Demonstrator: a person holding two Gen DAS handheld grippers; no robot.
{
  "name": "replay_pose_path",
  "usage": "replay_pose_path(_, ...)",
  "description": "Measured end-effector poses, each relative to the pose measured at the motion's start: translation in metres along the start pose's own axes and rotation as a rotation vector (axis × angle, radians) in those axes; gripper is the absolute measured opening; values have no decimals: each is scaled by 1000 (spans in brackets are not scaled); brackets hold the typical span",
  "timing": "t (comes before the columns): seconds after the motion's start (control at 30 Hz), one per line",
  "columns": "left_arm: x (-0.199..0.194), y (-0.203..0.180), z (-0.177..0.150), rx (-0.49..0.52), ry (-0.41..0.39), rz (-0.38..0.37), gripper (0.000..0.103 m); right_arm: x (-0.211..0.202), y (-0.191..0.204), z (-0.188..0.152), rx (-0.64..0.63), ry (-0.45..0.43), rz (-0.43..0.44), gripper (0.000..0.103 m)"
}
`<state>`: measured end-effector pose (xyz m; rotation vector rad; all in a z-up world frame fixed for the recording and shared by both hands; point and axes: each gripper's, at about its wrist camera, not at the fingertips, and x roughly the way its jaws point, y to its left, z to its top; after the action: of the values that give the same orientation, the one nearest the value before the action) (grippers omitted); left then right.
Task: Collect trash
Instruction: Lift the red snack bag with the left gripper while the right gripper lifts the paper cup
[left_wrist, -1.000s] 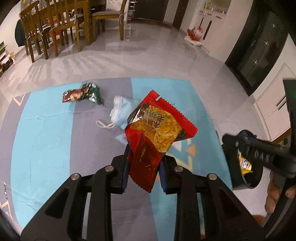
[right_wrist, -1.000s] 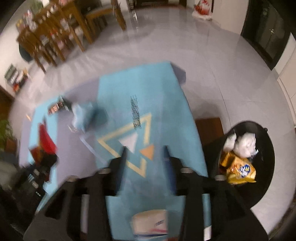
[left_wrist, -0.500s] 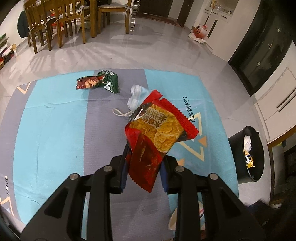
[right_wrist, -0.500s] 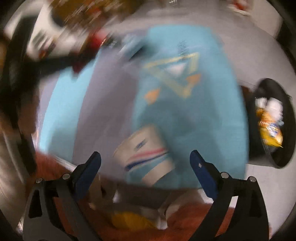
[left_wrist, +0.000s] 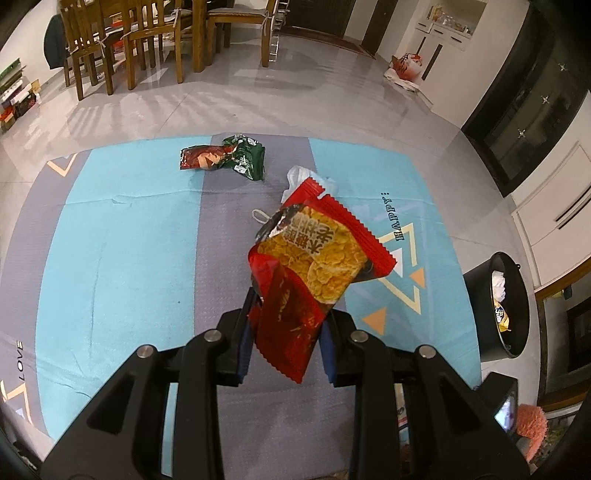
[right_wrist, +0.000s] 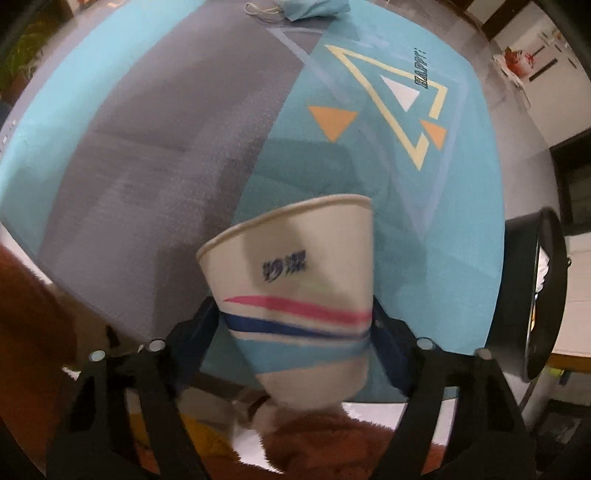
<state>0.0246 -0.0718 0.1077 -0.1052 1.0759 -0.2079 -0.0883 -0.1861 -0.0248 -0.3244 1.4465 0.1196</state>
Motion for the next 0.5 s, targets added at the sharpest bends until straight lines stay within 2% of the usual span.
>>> replay_pose_path(0.13,-2,0,1,-6,-6,-9,30,-4,3,7,-6,-36,-37,75)
replay_pose_path(0.23,-4,1,4,-14,-15,-14,30,-15,0,19,17,-71,-34,74)
replay_pose_path(0.5,-13,3,17,-55,-60,-39,30,-74,-32,72,96,-248,-61,75)
